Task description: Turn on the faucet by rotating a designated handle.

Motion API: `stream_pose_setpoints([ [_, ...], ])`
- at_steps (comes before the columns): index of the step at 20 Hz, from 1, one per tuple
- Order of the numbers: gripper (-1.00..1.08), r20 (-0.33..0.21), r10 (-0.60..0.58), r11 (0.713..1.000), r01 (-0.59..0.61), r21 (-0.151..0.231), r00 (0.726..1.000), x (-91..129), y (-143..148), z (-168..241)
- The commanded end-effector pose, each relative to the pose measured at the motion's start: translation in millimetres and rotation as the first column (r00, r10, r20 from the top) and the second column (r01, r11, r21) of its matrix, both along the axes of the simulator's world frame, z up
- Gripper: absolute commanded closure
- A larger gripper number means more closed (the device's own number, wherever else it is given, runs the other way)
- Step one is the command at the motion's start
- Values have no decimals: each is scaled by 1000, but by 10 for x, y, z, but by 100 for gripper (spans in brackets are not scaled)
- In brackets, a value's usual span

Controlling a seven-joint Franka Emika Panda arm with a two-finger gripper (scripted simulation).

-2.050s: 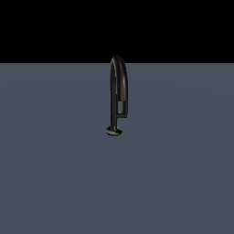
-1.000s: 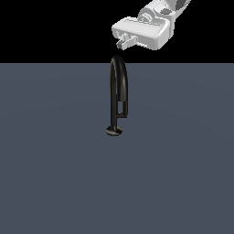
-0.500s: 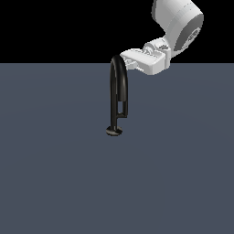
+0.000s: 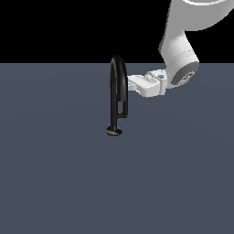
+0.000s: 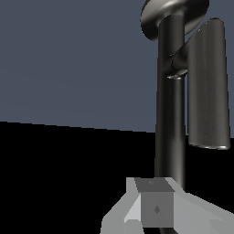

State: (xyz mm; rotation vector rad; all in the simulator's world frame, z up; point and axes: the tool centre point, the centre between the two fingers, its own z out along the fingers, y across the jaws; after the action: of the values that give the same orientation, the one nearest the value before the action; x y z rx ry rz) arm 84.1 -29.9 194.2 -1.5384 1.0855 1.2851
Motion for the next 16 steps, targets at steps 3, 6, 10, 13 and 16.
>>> stream_pose_setpoints([
  [3,108,-72,-60,997,64,53,996,50,13,-276],
  [6,108,-107,-87,993,95,75,990,64,26,-410],
  [10,108,-133,-106,989,118,91,986,70,40,-510],
  [13,108,-136,-108,988,121,93,985,70,42,-522],
  [16,108,-136,-107,988,120,92,985,68,43,-523],
])
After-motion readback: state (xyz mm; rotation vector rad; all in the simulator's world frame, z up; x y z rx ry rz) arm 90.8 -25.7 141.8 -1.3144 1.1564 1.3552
